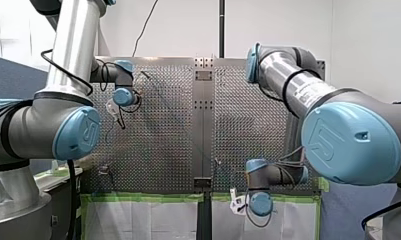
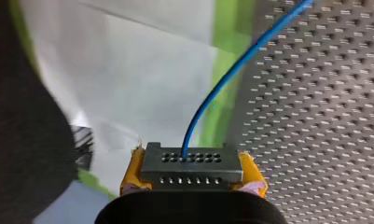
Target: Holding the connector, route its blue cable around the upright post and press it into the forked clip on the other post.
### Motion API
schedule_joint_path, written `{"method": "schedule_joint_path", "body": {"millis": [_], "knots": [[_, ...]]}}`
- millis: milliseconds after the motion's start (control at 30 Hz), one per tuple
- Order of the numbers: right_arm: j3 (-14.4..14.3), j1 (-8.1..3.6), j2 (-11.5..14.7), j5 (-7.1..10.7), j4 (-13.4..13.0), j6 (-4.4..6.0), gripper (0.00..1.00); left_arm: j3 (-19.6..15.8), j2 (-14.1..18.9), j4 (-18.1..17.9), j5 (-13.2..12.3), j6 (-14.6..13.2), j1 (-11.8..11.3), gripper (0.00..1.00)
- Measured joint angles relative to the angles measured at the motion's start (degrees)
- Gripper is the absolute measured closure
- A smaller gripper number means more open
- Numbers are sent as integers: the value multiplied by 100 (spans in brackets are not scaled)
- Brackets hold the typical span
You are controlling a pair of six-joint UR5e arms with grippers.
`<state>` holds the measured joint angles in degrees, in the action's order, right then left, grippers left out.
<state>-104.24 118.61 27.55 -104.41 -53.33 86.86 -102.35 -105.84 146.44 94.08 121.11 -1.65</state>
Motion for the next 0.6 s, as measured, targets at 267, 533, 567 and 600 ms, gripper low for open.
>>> {"method": "schedule_joint_path", "body": {"millis": [267,533,567,600], "knots": [[60,-2,-213,-158,42,-64,100,0,0,7,0,-1,0,0],[63,2,62,-196,183,-96,100,0,0,3,0,-1,0,0],[63,5,119,-194,222,-97,100,1,0,2,0,-1,-1,0],[63,6,162,-192,249,-97,100,1,0,1,0,-1,-2,0]]}}
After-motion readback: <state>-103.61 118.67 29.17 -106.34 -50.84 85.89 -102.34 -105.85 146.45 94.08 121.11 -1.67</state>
